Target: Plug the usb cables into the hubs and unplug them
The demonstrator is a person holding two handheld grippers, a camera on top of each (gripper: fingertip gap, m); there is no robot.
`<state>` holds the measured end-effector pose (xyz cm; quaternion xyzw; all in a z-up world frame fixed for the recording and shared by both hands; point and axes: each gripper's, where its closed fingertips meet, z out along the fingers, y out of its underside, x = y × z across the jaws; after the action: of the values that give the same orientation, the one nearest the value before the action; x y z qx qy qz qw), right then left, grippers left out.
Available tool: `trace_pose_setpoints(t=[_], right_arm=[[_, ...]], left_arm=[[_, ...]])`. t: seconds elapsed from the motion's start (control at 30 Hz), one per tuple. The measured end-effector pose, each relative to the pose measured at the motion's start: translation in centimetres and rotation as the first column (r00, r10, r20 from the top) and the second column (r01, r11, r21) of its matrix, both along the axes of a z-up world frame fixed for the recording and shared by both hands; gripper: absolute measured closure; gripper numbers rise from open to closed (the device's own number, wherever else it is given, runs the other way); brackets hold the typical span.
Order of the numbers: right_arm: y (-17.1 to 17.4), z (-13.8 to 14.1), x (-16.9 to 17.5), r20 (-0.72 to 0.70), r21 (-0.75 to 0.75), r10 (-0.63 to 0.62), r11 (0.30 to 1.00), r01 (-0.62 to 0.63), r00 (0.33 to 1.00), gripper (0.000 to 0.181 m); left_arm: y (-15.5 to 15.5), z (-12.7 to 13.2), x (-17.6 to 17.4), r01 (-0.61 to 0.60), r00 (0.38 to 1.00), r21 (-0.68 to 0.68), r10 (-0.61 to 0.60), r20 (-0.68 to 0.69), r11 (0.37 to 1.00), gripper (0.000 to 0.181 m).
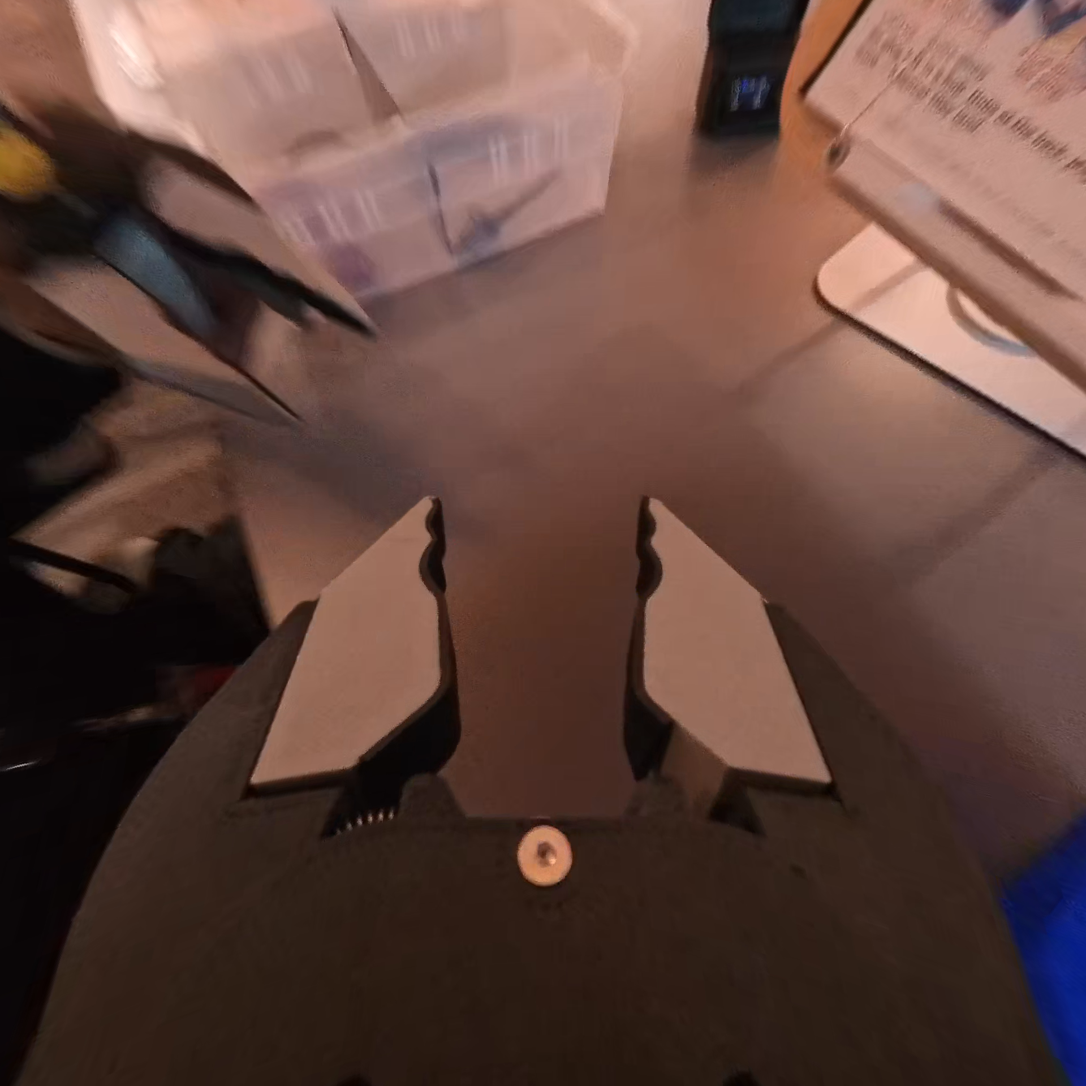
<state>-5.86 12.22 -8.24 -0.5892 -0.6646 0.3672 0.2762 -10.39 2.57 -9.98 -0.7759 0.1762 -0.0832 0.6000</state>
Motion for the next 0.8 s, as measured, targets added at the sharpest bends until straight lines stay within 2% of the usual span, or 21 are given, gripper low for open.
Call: trace_pose_setpoints(t=[0.07,0.13,0.2,0.27,0.37,0.43,0.5,0.57,0.6,0.7,0.8], right_arm=[[0.4,-4.2,-2.2,0.075,0.116,-0.013,0.993,0.005,0.997,0.124],[1.5,-7.1,-3.4,0.148,0.201,-0.042,0.979,0.012,0.988,0.123],[2.3,-8.5,-4.1,0.163,0.255,-0.053,0.967,0.010,0.985,0.127],[2.3,-9.3,-4.4,0.155,0.240,-0.034,0.971,-0.005,0.987,0.135],[2.4,-10.2,-3.9,0.188,0.227,-0.020,0.974,-0.023,0.982,0.130],[2.1,-10.3,-3.4,0.190,0.229,-0.002,0.973,-0.042,0.982,0.129],[2.3,-10.1,-3.0,0.187,0.270,-0.011,0.962,-0.040,0.982,0.129],[2.0,-9.5,-2.8,0.168,0.311,-0.006,0.949,-0.047,0.986,0.130],[1.8,-9.1,-2.8,0.146,0.321,-0.001,0.946,-0.047,0.989,0.131],[0.6,-8.6,-2.7,0.107,0.294,0.037,0.954,-0.067,0.994,0.134],[0.6,-9.0,-2.4,0.123,0.306,0.032,0.950,-0.068,0.992,0.134]], left_arm=[[-1.4,1.5,-2.6,-0.092,0.995,-0.084,0.089,-0.039,0.992,0.150],[-3.0,4.5,-5.4,-0.144,0.990,-0.131,0.142,-0.023,0.981,0.151],[-4.3,7.6,-9.5,-0.229,0.973,-0.135,0.225,-0.047,0.964,0.151],[-4.9,10.2,-12.5,-0.259,0.966,-0.164,0.259,-0.022,0.952,0.150],[-4.1,11.9,-17.7,-0.347,0.938,-0.181,0.341,-0.061,0.920,0.149],[-3.0,9.9,-22.6,-0.456,0.889,-0.260,0.425,-0.170,0.851,0.141],[-1.8,5.8,-26.8,-0.500,0.866,-0.420,0.442,-0.234,0.758,0.138],[-1.1,1.6,-29.7,-0.496,0.862,-0.581,0.445,-0.241,0.646,0.155],[-0.8,-0.2,-30.8,-0.491,0.861,-0.639,0.443,-0.251,0.592,0.152],[-0.5,-4.4,-33.0,-0.481,0.861,-0.753,0.405,-0.309,0.449,0.127],[-1.4,-7.3,-34.9,-0.509,0.850,-0.802,0.332,-0.409,0.313,0.121]])
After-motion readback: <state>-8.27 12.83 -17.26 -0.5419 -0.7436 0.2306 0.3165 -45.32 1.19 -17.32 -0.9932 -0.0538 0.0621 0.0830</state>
